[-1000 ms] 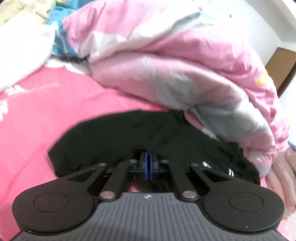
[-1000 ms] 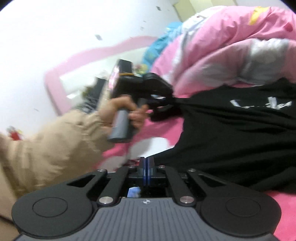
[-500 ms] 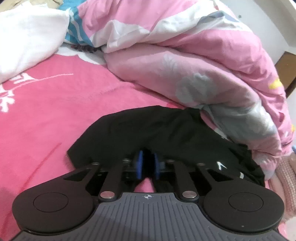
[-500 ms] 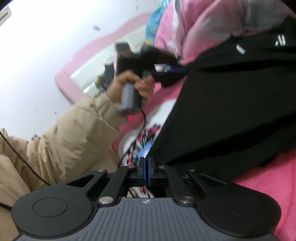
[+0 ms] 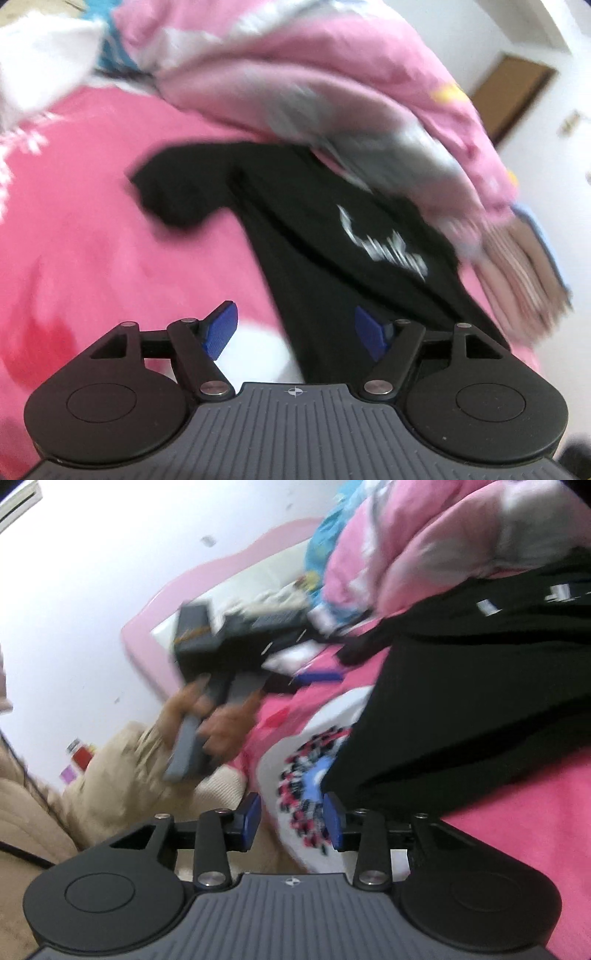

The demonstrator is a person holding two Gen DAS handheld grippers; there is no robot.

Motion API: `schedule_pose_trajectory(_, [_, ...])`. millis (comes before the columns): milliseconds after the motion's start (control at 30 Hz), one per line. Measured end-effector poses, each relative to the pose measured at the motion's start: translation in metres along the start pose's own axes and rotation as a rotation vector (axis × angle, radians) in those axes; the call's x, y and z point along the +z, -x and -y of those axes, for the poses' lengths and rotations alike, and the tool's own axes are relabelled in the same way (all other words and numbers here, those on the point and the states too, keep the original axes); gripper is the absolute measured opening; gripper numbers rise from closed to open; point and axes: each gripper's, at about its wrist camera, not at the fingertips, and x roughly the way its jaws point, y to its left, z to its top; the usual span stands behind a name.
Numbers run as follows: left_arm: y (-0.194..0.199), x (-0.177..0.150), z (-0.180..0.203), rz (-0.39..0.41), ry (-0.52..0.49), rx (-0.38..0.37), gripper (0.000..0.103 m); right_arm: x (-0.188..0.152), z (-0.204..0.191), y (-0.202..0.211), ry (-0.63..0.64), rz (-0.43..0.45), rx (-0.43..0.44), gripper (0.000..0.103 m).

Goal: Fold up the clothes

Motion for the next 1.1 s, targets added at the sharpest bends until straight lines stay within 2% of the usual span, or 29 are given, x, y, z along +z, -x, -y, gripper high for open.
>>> schedule_pose_trajectory(167, [0.004, -0.030, 0.018, -0.007, -0.062, -0.023, 0.070, -0.003, 0.024, 0.056, -0.154, 0.174, -0.126, 0.040])
schedule_pose_trajectory(267, [0.006, -0.041, 0.018, 0.011, -0.063, -0.016, 0.069, -0.003, 0.023, 0.062, -0.175, 0.215, -0.162, 0.039])
schedule_pose_trajectory(367, [0.008, -0.048, 0.018, 0.028, -0.074, 0.011, 0.065, 0.003, 0.012, 0.040, -0.093, 0.184, -0.183, 0.036])
schedule_pose_trajectory(467, [0.011, -0.053, 0.018, 0.046, -0.103, 0.036, 0.062, 0.004, -0.008, 0.012, 0.056, 0.109, -0.231, 0.034])
schedule_pose_trajectory(600, [0.015, -0.057, 0.013, 0.063, -0.114, 0.038, 0.060, -0.001, -0.019, -0.023, 0.194, 0.002, -0.308, 0.029])
schedule_pose_trajectory(767, [0.016, -0.059, 0.007, 0.074, -0.114, 0.018, 0.058, -0.009, -0.022, -0.047, 0.281, -0.065, -0.374, 0.027])
schedule_pose_trajectory(900, [0.016, -0.060, 0.002, 0.083, -0.104, 0.003, 0.056, -0.012, -0.026, -0.055, 0.322, -0.081, -0.400, 0.026])
schedule_pose_trajectory(1000, [0.016, -0.061, -0.001, 0.093, -0.098, -0.006, 0.055, -0.016, -0.031, -0.054, 0.356, -0.096, -0.412, 0.019])
schedule_pose_trajectory(1067, [0.016, -0.061, -0.001, 0.100, -0.099, -0.012, 0.055, -0.017, -0.032, -0.055, 0.371, -0.103, -0.428, 0.005])
schedule_pose_trajectory(1100, [0.017, -0.061, -0.002, 0.102, -0.097, -0.016, 0.055, -0.017, -0.032, -0.055, 0.372, -0.102, -0.432, 0.004])
